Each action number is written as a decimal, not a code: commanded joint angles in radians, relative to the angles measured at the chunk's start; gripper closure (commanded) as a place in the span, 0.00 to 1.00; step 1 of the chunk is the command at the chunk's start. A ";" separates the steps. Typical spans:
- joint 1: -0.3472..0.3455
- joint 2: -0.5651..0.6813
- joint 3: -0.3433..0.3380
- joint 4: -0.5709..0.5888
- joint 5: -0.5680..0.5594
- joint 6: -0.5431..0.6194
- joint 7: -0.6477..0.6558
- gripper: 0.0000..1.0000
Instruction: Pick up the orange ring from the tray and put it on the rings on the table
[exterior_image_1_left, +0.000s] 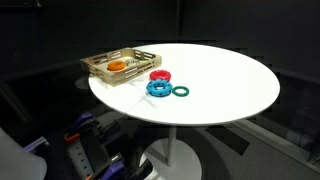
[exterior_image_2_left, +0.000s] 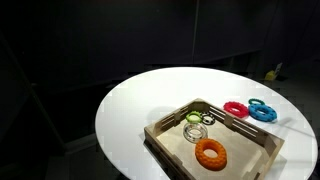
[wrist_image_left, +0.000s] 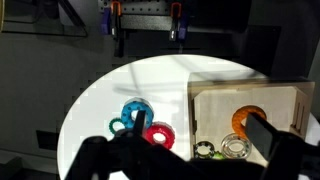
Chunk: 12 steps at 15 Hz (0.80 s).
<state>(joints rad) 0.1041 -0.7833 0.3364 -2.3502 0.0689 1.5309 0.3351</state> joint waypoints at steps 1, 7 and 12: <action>-0.006 0.061 -0.016 0.041 0.017 0.039 0.018 0.00; 0.002 0.158 -0.037 0.020 0.060 0.177 0.015 0.00; 0.007 0.278 -0.031 -0.022 0.050 0.300 0.020 0.00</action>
<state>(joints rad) 0.1015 -0.5742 0.3082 -2.3620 0.1199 1.7742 0.3355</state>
